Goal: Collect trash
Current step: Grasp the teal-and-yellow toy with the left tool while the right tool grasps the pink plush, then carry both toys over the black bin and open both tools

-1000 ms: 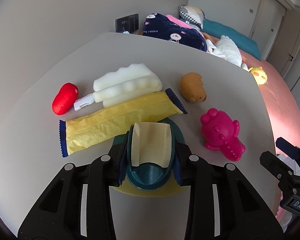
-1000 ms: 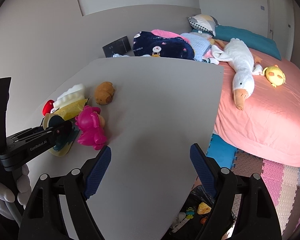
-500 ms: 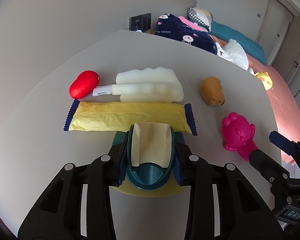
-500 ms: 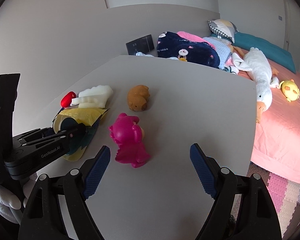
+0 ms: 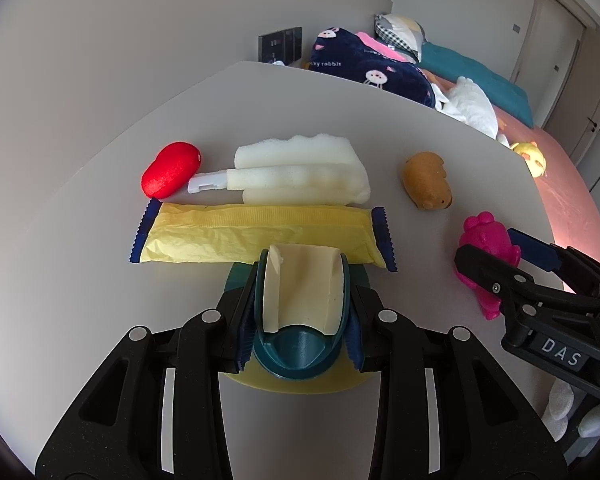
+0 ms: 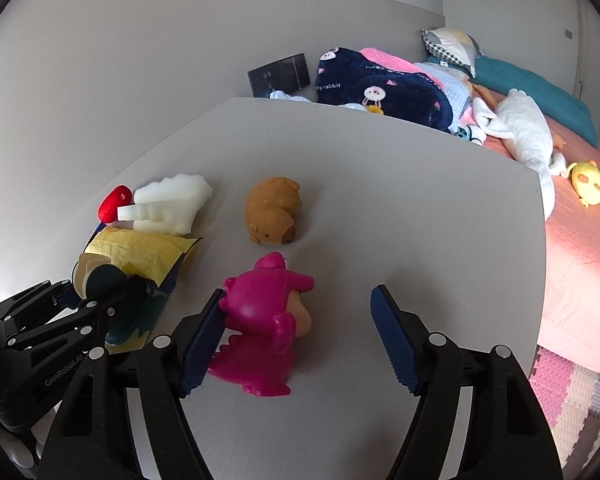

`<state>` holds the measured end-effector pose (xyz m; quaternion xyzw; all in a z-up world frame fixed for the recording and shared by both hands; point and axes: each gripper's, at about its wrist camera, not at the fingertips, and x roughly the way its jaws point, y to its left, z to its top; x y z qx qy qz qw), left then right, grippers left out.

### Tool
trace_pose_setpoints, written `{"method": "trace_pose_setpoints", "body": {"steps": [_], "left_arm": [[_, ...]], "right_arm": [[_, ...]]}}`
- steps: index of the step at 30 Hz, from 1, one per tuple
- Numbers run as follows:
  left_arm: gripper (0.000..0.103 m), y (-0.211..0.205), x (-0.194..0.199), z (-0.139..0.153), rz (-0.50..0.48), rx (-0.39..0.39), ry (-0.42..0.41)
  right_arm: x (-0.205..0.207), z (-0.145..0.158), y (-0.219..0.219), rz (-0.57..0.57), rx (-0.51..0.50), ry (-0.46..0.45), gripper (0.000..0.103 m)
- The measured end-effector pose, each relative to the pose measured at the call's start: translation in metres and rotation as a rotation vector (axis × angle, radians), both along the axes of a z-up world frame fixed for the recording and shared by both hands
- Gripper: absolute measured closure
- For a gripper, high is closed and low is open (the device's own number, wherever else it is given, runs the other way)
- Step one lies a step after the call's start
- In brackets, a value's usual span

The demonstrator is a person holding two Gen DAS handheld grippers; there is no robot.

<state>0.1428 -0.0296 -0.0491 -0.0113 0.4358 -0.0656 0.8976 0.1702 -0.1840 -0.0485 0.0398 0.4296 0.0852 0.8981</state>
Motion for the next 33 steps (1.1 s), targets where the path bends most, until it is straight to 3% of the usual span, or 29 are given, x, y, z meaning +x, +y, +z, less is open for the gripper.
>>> {"method": "trace_pose_setpoints", "body": {"steps": [6, 21, 33], "left_arm": [[0.068, 0.001, 0.000, 0.000, 0.001, -0.003, 0.001], [0.068, -0.024, -0.012, 0.000, -0.071, 0.017, 0.012], [0.068, -0.038, -0.039, 0.019, -0.099, -0.067, -0.002]], "right_arm": [[0.002, -0.001, 0.001, 0.008, -0.025, 0.002, 0.059], [-0.017, 0.015, -0.031, -0.038, -0.014, -0.007, 0.060], [-0.050, 0.037, -0.050, -0.062, -0.014, -0.037, 0.060]]}}
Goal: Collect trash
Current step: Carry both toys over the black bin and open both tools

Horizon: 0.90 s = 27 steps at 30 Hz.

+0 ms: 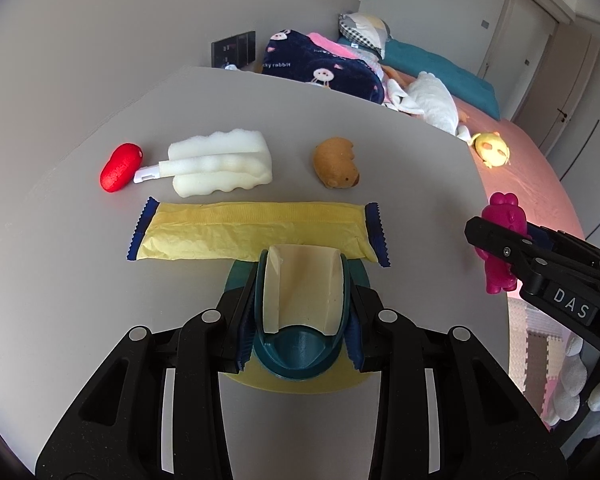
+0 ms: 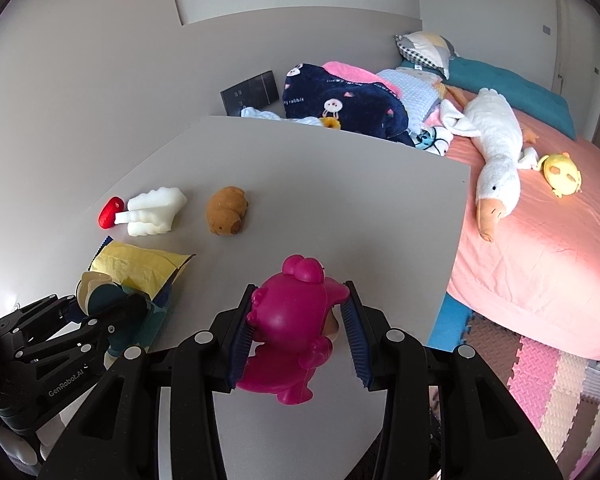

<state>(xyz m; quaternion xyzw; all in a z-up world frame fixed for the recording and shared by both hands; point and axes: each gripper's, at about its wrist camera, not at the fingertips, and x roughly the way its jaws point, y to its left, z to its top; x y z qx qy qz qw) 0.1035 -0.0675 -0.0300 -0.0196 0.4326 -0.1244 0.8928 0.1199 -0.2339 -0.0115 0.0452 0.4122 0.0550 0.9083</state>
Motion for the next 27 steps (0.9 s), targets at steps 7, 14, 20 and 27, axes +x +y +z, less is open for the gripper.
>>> {"method": "trace_pose_setpoints", "body": {"steps": [7, 14, 20, 27], "left_arm": [[0.068, 0.019, -0.011, 0.017, 0.001, -0.242, 0.044], [0.068, 0.019, -0.028, 0.031, 0.017, -0.222, 0.010], [0.068, 0.010, -0.038, 0.044, 0.004, -0.213, -0.016], [0.068, -0.010, -0.057, 0.055, -0.025, -0.207, -0.039]], "right_arm": [[-0.019, 0.014, -0.005, -0.004, 0.009, -0.022, 0.060], [-0.036, 0.025, -0.006, 0.003, 0.010, -0.043, 0.060], [-0.054, 0.039, -0.014, -0.005, 0.011, -0.071, 0.060], [-0.082, 0.052, -0.035, -0.036, 0.006, -0.099, 0.060]]}}
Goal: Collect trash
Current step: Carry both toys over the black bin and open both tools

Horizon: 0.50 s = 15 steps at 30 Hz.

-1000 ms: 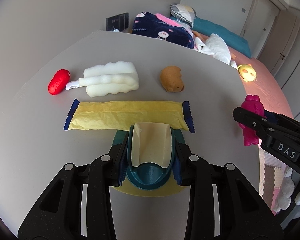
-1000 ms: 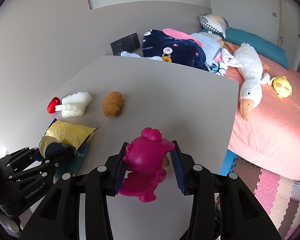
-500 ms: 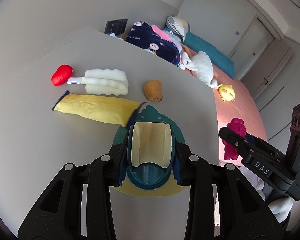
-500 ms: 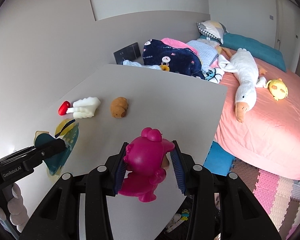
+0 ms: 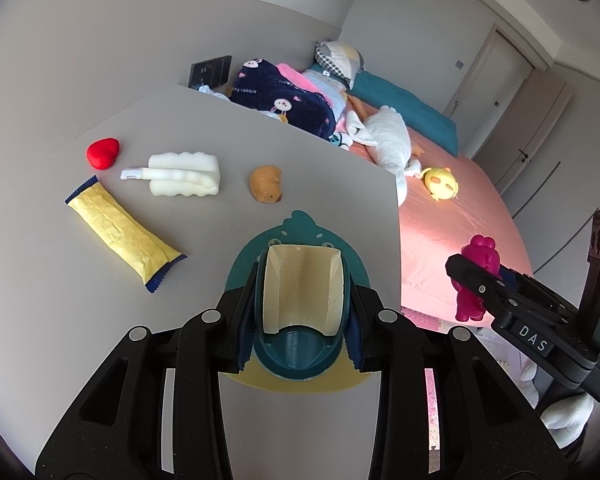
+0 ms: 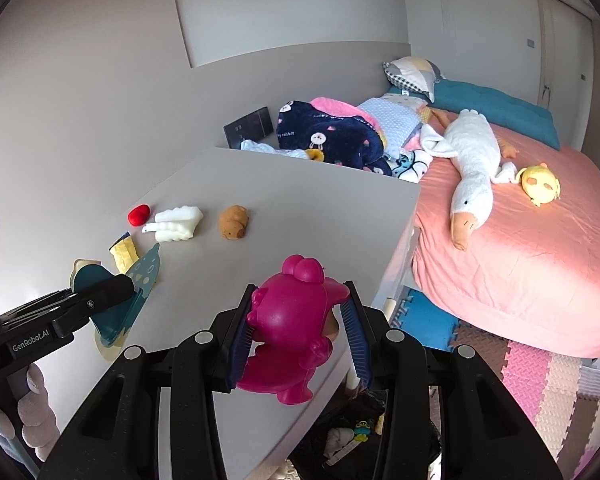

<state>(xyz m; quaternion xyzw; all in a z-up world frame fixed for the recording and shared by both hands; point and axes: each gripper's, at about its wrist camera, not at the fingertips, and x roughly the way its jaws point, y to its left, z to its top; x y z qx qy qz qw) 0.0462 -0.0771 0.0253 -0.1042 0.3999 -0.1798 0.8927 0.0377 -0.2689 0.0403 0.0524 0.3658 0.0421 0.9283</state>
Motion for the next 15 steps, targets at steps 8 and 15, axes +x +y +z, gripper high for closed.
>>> {"method": "trace_pose_setpoints", "body": {"steps": [8, 15], "left_arm": [[0.068, -0.031, -0.023, 0.006, -0.040, 0.021, -0.018], [0.068, -0.058, -0.039, 0.007, -0.082, 0.035, -0.023]], "right_arm": [[-0.032, 0.009, -0.030, -0.042, 0.001, -0.020, 0.060], [-0.057, 0.010, -0.053, -0.077, -0.002, -0.024, 0.060]]}}
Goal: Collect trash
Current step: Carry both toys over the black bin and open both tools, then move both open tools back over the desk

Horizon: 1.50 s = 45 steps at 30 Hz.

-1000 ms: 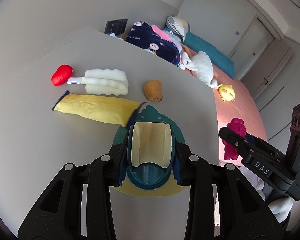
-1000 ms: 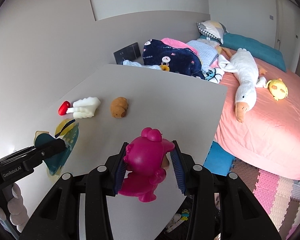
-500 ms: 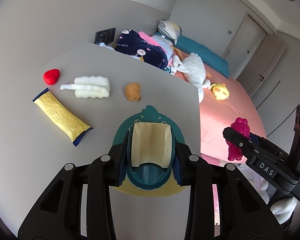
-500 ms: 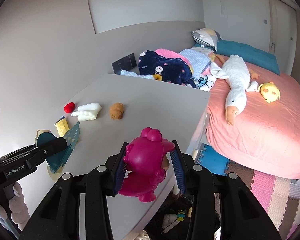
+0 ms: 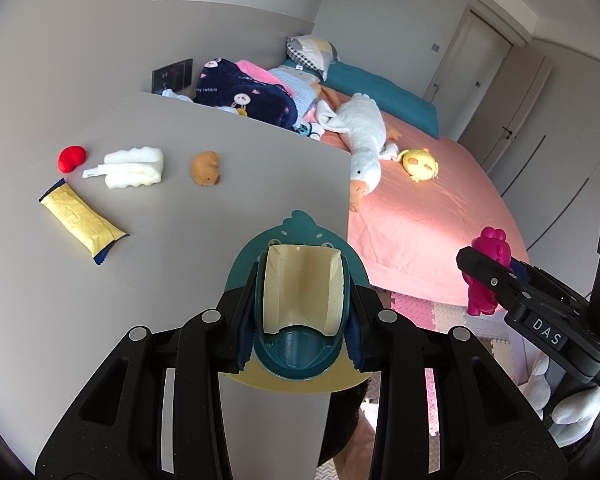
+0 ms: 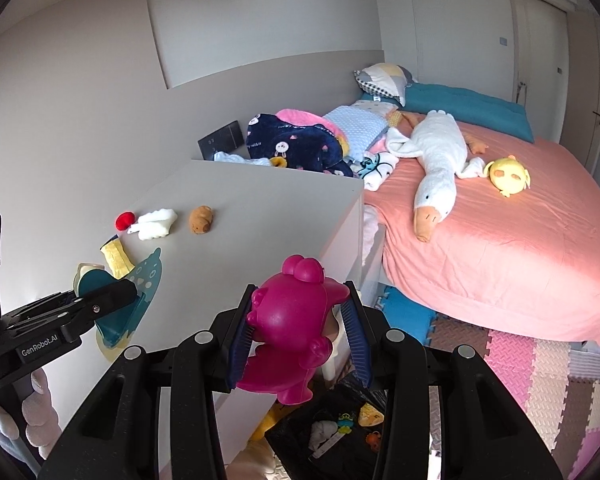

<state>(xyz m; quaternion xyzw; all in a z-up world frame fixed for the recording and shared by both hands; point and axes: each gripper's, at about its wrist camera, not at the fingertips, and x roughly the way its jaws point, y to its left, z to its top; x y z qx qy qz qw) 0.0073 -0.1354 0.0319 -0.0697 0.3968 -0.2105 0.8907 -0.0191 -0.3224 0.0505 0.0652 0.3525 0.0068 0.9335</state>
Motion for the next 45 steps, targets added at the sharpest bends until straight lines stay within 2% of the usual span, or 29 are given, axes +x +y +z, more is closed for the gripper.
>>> {"method": "trace_pose_setpoints", "body": {"steps": [17, 28, 29, 30, 31, 33, 39, 45], "left_arm": [[0.068, -0.070, -0.045, -0.007, -0.135, 0.045, -0.005], [0.067, -0.099, -0.056, -0.026, -0.231, 0.100, 0.041], [0.054, -0.101, -0.057, -0.029, -0.257, 0.104, 0.052], [0.039, -0.102, -0.058, -0.030, -0.263, 0.109, 0.059], [0.013, -0.102, -0.059, -0.030, -0.254, 0.111, 0.053], [0.009, -0.098, -0.063, -0.026, -0.238, 0.102, 0.012], [0.009, -0.089, -0.057, -0.023, -0.211, 0.089, 0.025], [0.009, -0.090, -0.060, -0.024, -0.223, 0.097, 0.010]], "right_arm": [[-0.058, -0.004, -0.045, -0.075, -0.021, 0.001, 0.060], [-0.069, -0.010, -0.067, -0.126, -0.008, 0.015, 0.059], [-0.069, -0.010, -0.069, -0.132, -0.001, 0.023, 0.059], [-0.069, -0.011, -0.072, -0.145, 0.008, 0.026, 0.047], [-0.070, -0.011, -0.075, -0.164, 0.013, 0.017, 0.032], [-0.073, -0.009, -0.079, -0.183, 0.009, 0.004, 0.030], [-0.076, -0.006, -0.088, -0.213, 0.025, -0.011, 0.030], [-0.073, -0.009, -0.086, -0.210, 0.035, -0.006, 0.030]]}}
